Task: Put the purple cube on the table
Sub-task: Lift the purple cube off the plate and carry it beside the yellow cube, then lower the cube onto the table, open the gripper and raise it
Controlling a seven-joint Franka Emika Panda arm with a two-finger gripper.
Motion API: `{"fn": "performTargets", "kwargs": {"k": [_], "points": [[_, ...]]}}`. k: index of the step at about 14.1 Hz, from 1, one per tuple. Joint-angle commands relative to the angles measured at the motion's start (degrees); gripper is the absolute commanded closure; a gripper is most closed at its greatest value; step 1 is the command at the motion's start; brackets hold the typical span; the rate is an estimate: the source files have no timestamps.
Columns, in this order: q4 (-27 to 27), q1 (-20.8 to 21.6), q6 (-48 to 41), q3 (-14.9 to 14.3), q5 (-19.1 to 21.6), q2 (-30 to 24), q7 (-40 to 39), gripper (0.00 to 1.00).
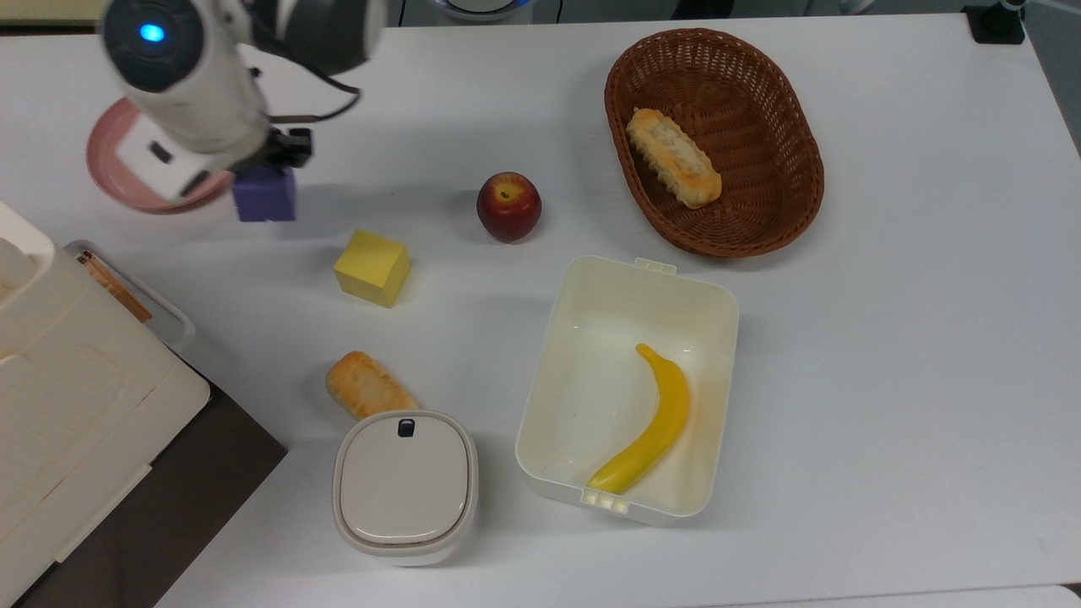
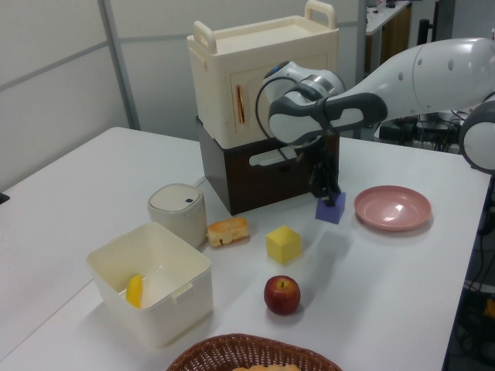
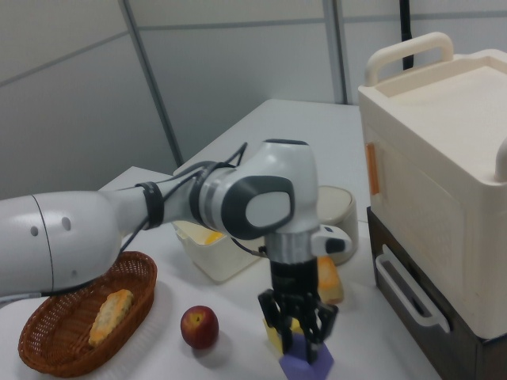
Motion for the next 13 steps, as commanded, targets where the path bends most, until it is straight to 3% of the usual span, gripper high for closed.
{"fn": "performTargets", "kwargs": {"k": [1,4,13], "points": [[-1.09,3.69,0.13,-0.71,2.24,-1.30,4.02,0.00],[0.93,5.10,-0.66,-0.63,2.68,-2.26,4.65,0.00],[0.93,7.21,-0.22,-0.54,3.73,-12.46,4.65,0.00]]}}
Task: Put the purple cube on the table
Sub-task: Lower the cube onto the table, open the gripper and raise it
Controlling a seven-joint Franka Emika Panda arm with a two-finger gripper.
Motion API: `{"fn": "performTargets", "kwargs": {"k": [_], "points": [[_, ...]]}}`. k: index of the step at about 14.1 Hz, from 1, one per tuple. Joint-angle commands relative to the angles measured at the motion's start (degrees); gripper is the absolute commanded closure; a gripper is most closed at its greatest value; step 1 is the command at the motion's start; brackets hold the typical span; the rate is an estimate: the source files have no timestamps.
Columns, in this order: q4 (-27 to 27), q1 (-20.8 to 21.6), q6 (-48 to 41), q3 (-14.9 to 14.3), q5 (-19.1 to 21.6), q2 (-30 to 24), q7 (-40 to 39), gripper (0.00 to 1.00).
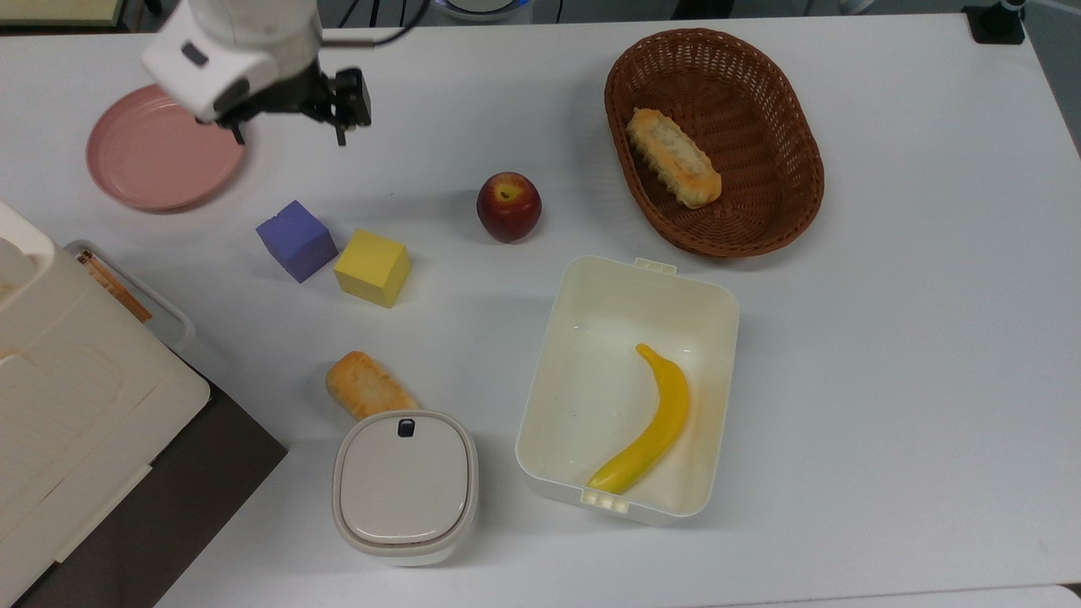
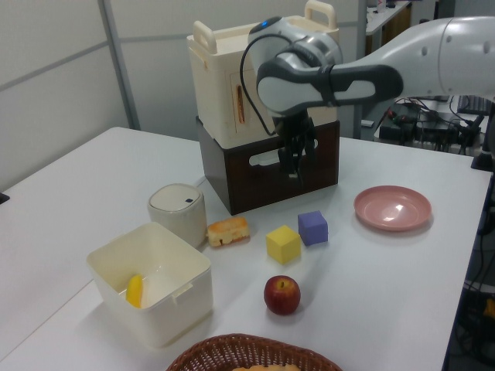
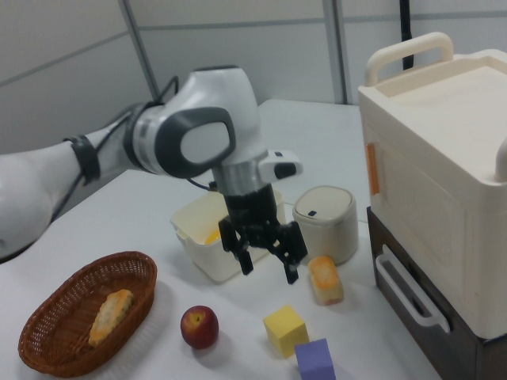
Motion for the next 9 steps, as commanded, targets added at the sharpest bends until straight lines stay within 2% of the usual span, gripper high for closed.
{"fn": "performTargets", "kwargs": {"k": [1,4,9], "points": [[-1.50,1.65,-0.04,-0.56,2.62,-4.55,1.20,0.00],[-0.45,1.56,0.14,-1.00,5.88,-4.64,2.43,0.00],[-0.18,0.24,3.48,-1.52,5.88,-5.69,3.57,0.00]]}}
